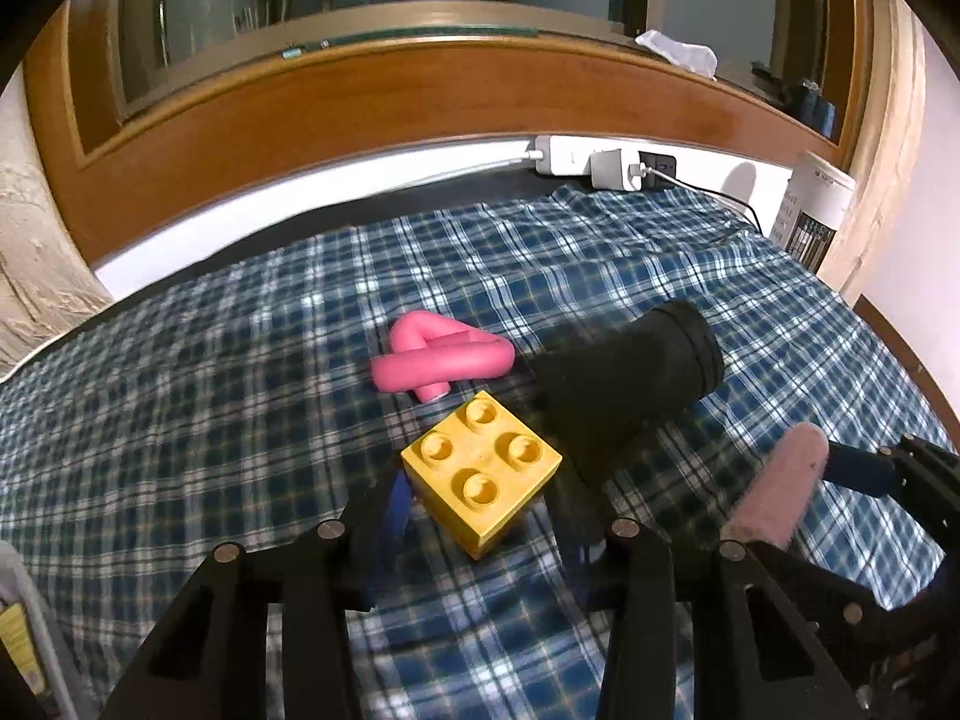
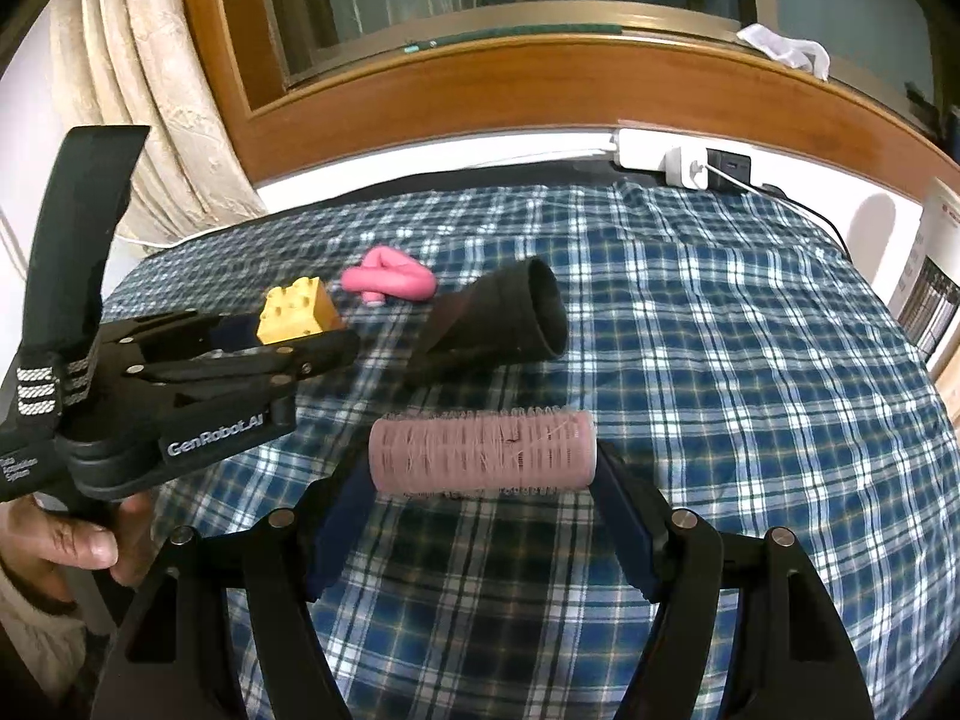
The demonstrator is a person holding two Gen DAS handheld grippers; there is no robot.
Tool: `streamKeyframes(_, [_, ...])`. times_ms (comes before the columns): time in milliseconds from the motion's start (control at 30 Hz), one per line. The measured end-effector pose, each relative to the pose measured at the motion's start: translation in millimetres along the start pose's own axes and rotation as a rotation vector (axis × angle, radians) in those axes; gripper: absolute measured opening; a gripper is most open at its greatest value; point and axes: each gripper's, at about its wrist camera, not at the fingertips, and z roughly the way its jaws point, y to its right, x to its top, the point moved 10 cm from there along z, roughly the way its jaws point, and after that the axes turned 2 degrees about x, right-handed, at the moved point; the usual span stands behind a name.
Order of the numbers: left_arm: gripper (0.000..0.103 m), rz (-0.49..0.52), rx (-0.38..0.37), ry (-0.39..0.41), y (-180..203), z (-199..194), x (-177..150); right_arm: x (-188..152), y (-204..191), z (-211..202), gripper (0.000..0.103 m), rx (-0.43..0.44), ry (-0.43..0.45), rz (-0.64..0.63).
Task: Organize objects
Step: 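Grasp the yellow Lego block with the left tool while the right tool holds the roller, then carry the Lego block over the bowl and open the left tool to drop it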
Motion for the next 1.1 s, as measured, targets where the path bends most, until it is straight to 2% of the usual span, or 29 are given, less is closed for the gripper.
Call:
streamKeyframes(633, [0.046,-0.061,0.120,0.113,-52.5,-82.3,-30.9,-1.7,-26.7,-1.3,0.072,0.053,0.026,-0.027])
streamKeyframes(833, [0.046,-0.110,0.168,0.143,-85.3,-103.4,-45.6,-2.5,-57.2,2.1,0.072,0.074,0.019,-0.069])
streamKeyframes(1100, [0.046,-0.205,0.261,0.177,-150.1,-131.1,-65.7,4.7,-117.6,8.3,0.072,0.137,0.012,-0.131])
